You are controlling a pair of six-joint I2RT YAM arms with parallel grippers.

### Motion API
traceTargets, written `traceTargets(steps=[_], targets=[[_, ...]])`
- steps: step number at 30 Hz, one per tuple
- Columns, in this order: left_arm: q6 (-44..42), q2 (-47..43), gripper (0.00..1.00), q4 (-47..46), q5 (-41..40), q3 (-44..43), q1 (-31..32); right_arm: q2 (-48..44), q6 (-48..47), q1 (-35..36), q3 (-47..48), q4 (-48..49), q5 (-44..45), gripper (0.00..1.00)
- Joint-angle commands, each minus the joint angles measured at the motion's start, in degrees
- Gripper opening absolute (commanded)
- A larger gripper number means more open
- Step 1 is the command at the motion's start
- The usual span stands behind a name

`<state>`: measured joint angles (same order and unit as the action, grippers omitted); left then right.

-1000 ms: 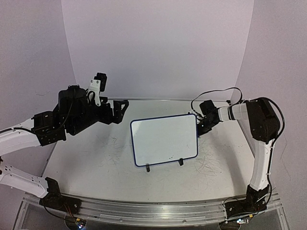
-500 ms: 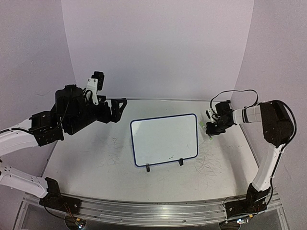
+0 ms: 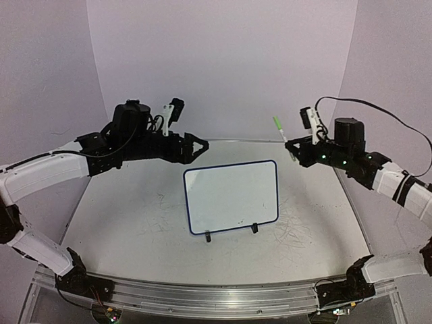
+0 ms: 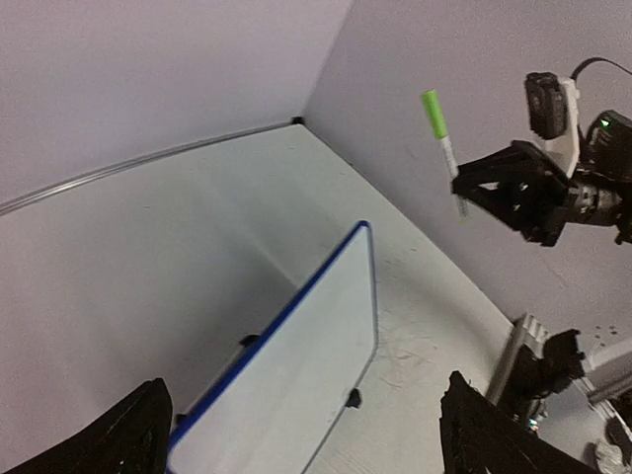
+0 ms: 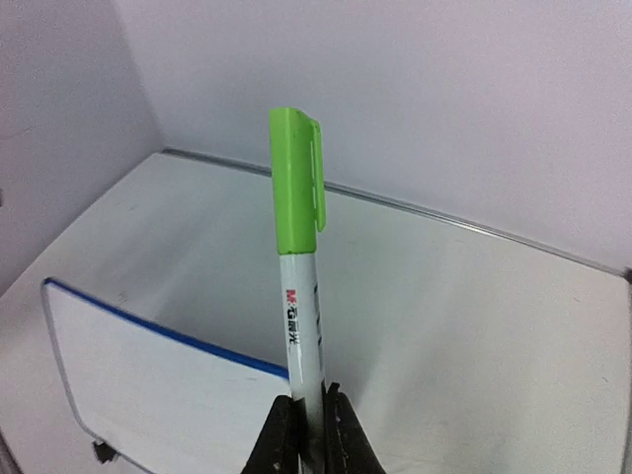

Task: Write a sentence on the whiteboard
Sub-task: Pick up the whiteboard marker from the center of the board, then pass from the right arm to the left

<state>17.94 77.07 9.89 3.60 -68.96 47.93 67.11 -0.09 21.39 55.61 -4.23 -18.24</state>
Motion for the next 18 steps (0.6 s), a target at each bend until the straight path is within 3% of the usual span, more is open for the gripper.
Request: traceTargets(steps=[1, 5, 12, 18], targets=[[3.2, 5.7, 0.93, -1.2, 24.7, -8.2, 0.3, 3.0, -3.7, 11.8, 4.1, -5.6, -8.2, 0.00], [7.3, 7.5, 0.91, -2.0, 29.0, -9.8, 0.2, 5.3, -4.8, 19.8, 5.8, -7.9, -9.8, 0.00], [13.6, 10.2, 0.91, -2.5, 33.0, -8.4, -2.2, 7.4, -5.9, 26.6, 7.7, -9.1, -8.0, 0.00], [14.8, 11.7, 0.73, -2.7, 37.4, -8.2, -2.4, 8.3, -6.5, 28.7, 9.1, -8.7, -5.8, 0.00]])
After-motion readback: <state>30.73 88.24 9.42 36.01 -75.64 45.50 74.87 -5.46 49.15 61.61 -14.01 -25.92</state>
